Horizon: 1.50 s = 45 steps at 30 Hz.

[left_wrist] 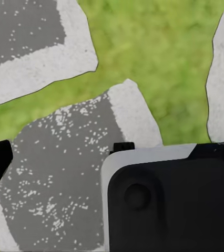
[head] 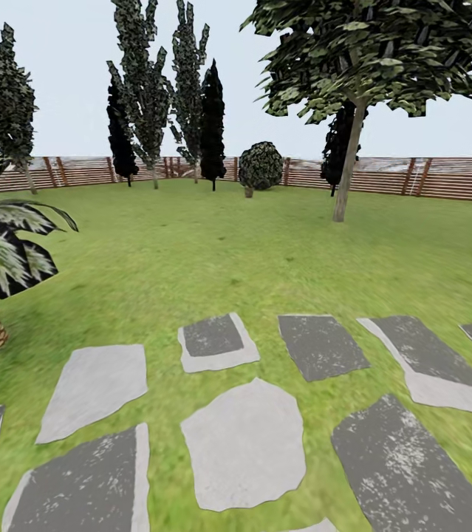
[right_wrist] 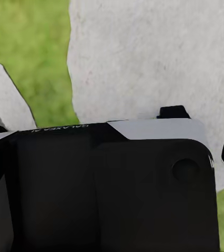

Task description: Take the three Easter eggs out of the wicker basket on the lawn in the garden, then place them on the lawn next to a single tree (choose any tree) so that all three eggs are next to the same tree and none are left in the basket.

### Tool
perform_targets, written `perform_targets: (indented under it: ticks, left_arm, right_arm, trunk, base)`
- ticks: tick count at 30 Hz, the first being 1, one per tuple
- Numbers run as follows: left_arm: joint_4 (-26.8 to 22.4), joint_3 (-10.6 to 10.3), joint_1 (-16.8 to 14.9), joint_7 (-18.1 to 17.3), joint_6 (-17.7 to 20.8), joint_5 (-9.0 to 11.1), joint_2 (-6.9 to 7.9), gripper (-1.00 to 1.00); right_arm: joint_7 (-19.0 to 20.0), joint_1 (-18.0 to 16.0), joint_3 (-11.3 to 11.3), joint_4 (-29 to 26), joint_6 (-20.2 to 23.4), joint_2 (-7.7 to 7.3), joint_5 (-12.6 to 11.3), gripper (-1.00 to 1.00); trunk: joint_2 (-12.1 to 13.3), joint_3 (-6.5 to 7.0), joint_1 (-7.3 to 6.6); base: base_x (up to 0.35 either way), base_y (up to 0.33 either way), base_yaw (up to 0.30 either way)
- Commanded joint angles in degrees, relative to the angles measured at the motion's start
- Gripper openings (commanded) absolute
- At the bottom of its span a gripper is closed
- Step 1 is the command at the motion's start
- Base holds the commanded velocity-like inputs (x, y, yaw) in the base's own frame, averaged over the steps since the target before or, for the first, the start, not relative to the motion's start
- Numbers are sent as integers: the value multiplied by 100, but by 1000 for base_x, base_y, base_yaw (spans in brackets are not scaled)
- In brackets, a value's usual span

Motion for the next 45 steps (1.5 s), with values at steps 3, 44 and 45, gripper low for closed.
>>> perform_targets:
  ticks: [3, 44, 45]
  left_arm:
    - [4, -25, -4, 9, -19, -2, 2, 100]
    - [4, -25, -4, 13, -19, -1, 2, 100]
    - [4, -25, -4, 12, -19, -1, 2, 100]
  right_arm:
    - [7, -1, -28, -13, 33, 5, -2, 100]
    - [7, -1, -28, -13, 33, 5, -2, 100]
    - [7, -1, -28, -13, 33, 5, -2, 100]
  trunk:
    - [-4, -7, 4]
    - [-4, -7, 4]
    - [-4, -7, 4]
  base:
    - [323, -94, 0]
    - [332, -6, 0]
    - [336, 0, 0]
